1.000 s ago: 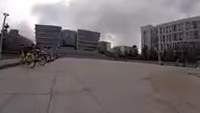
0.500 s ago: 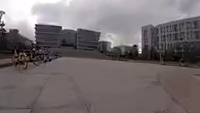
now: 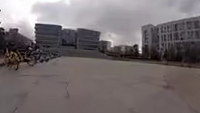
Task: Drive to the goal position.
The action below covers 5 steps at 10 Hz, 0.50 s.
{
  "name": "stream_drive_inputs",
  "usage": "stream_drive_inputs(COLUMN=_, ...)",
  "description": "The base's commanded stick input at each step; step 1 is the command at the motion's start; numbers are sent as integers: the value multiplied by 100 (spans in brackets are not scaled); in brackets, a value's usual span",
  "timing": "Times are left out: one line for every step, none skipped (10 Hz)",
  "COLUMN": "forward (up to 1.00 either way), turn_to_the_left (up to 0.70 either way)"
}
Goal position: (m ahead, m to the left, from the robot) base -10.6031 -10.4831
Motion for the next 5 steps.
stream_drive_inputs(forward=0, turn_to_the_left=-16)
stream_drive_inputs(forward=0, turn_to_the_left=-20)
stream_drive_inputs(forward=0, turn_to_the_left=-25)
stream_drive_inputs(forward=0, turn_to_the_left=-25)
stream_drive_inputs(forward=0, turn_to_the_left=-26)
